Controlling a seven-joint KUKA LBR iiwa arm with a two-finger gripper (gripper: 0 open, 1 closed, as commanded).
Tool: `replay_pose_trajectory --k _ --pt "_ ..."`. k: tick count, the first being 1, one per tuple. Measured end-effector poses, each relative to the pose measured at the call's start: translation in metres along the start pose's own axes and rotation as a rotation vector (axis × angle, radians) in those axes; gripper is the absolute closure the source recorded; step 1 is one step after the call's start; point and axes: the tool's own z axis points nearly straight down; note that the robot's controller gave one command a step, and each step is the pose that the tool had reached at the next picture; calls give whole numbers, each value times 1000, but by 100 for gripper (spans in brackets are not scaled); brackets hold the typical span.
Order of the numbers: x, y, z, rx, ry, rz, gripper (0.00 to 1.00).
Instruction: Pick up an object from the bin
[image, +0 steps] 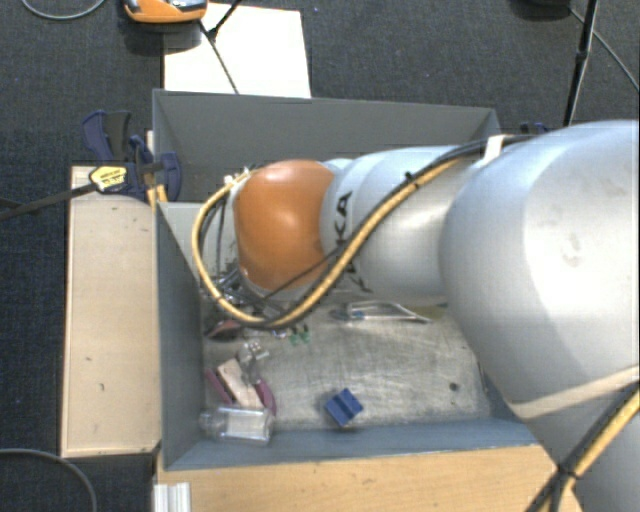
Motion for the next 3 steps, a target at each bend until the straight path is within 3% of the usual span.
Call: replay_pose_trajectory --k 1,2,3 --pt "-1 4 -2 -7 -7 1 100" --pt "-10 6 -109 4 -13 -6 100" --pt "-18 11 -161 3 -13 6 100"
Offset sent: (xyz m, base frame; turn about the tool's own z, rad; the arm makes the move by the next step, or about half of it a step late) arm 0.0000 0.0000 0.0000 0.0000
